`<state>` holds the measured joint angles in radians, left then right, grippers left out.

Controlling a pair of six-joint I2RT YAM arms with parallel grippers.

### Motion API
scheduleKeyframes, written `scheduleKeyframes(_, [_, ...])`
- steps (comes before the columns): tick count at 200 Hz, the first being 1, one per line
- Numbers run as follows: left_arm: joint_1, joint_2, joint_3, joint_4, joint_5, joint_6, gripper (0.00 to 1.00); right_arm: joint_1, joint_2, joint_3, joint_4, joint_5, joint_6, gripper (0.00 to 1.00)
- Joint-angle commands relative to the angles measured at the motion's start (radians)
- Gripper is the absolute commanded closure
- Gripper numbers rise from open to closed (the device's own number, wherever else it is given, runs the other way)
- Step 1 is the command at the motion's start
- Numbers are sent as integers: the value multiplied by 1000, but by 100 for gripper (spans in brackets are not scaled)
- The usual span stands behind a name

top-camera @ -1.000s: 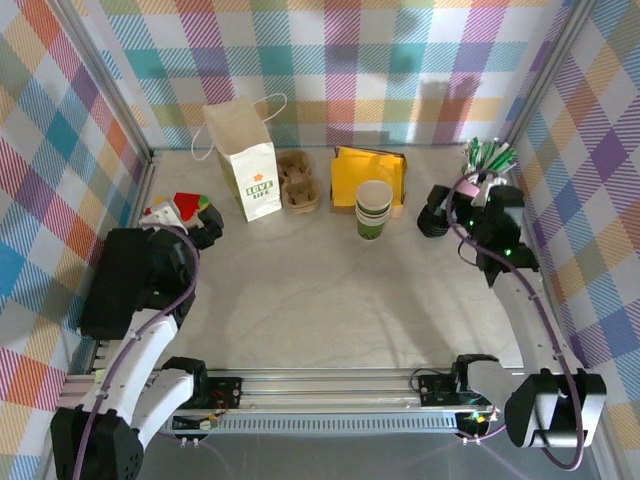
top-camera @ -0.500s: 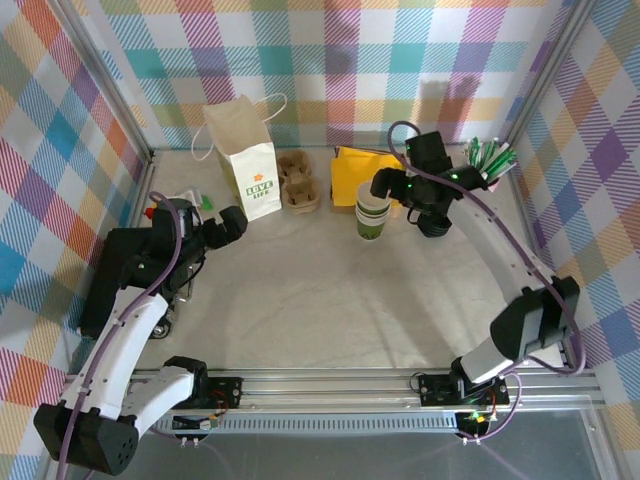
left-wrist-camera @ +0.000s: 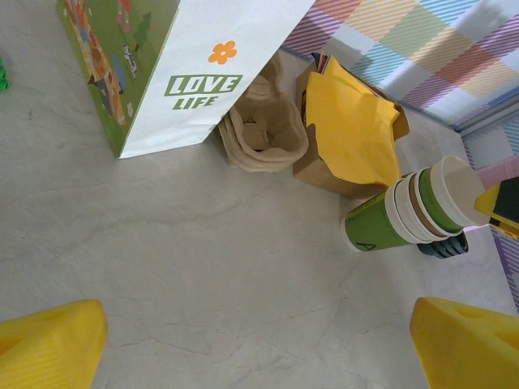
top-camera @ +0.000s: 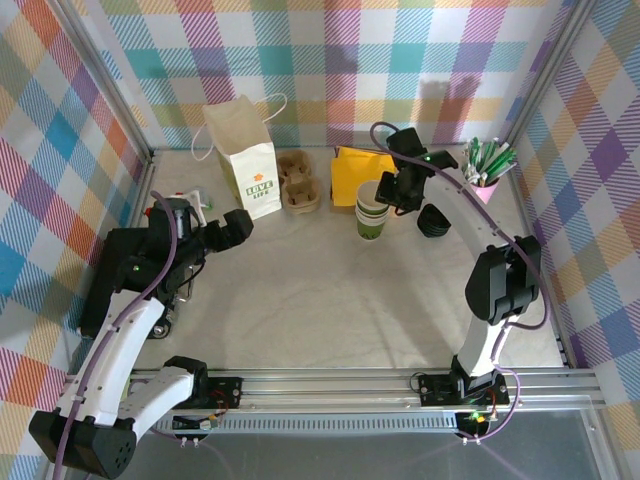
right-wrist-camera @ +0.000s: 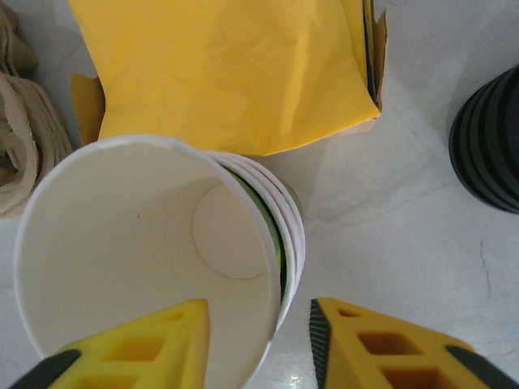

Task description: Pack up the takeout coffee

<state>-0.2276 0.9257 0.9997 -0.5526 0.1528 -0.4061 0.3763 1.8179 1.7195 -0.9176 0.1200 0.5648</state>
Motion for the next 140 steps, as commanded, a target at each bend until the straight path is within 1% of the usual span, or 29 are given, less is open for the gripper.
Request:
scheduleKeyframes(1, [-10, -22, 43, -29, 25, 14, 5, 1, 21, 44, -34, 0, 2, 71])
scheduleKeyframes(14, [-10, -26, 48, -36, 22, 16, 5, 1, 31, 60, -45, -2, 1, 78])
scheduleKeyframes(33, [-10, -33, 55, -44, 22, 21, 5, 1, 37, 76, -53, 4, 1, 84])
scheduleKeyframes(64, [-10, -42, 65, -56, 24, 23, 4, 1, 36, 116, -83, 6, -7, 92])
scheduleKeyframes(109, [-10, -55, 90, -73, 31, 28, 4, 1, -9, 257, -189, -14, -43, 96])
scheduleKeyframes(140, [-10, -65, 105, -79, 29, 26, 4, 23, -66, 348, -281, -44, -69, 97])
